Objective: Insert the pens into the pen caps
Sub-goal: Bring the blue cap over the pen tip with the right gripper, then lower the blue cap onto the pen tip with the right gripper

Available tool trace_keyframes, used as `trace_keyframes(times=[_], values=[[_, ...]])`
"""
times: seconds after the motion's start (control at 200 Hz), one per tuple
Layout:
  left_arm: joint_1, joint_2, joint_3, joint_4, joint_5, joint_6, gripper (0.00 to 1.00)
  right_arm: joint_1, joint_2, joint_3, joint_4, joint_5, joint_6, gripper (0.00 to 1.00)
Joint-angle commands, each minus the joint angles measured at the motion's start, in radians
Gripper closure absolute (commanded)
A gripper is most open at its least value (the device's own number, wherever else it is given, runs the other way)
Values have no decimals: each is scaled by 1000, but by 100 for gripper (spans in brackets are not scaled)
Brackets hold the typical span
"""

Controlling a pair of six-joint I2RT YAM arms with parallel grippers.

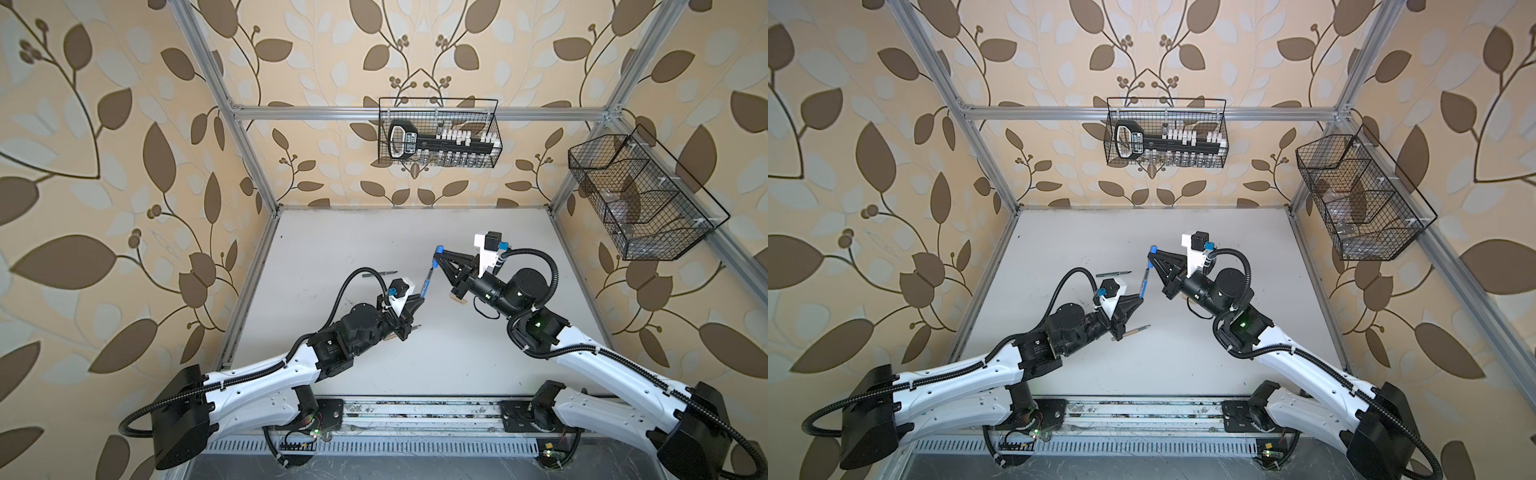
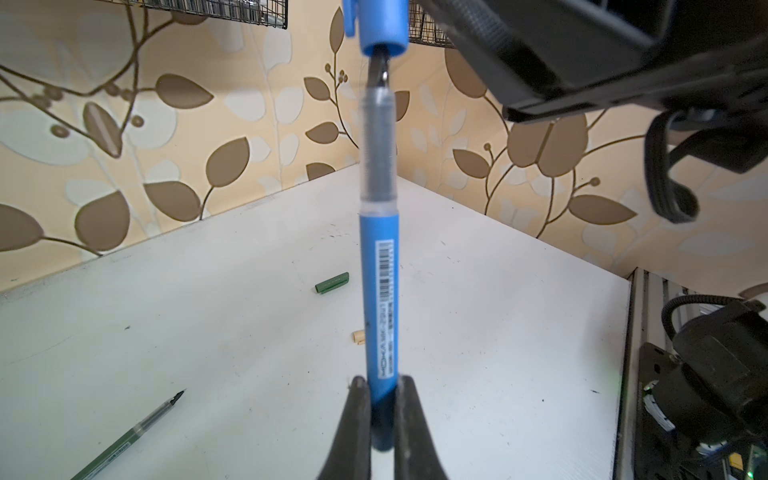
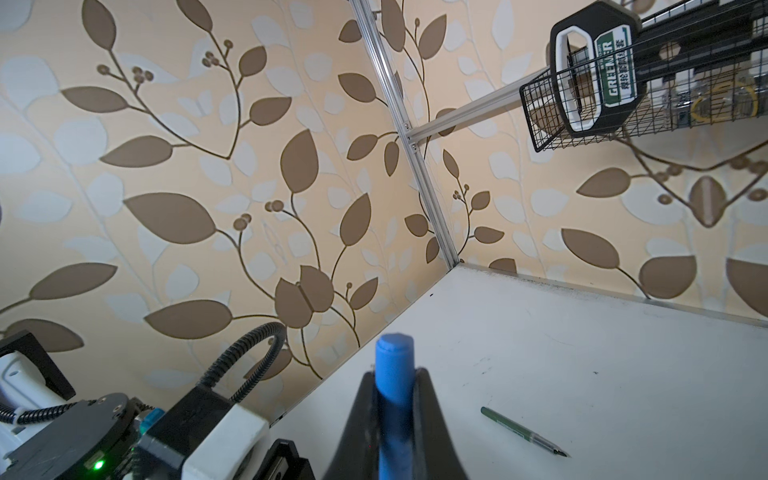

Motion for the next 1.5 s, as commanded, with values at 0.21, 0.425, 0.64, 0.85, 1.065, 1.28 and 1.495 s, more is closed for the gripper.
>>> trace_keyframes(times=[0.21, 0.425, 0.64, 0.85, 1.065, 1.28, 1.495], values=[[-4, -21, -5, 44, -18, -2, 100, 18, 16, -6, 42, -22, 28, 100], [-4, -26, -5, 52, -21, -2, 100, 23, 16, -20, 49, -17, 41, 100], [-4, -43, -17, 61, -35, 0, 100, 22, 5, -26, 33, -11, 41, 100], [-4, -41, -13, 65, -28, 3, 100, 33, 26, -27, 45, -16, 50, 100], [-4, -37, -9, 58, -35, 7, 100, 42, 43, -25, 68, -29, 69, 100], [-4, -52, -19, 70, -49, 6, 100, 50, 37, -30, 30, -18, 59, 100], [-4, -72, -21, 69, -44, 11, 100, 51, 16, -30, -19, 9, 34, 100]])
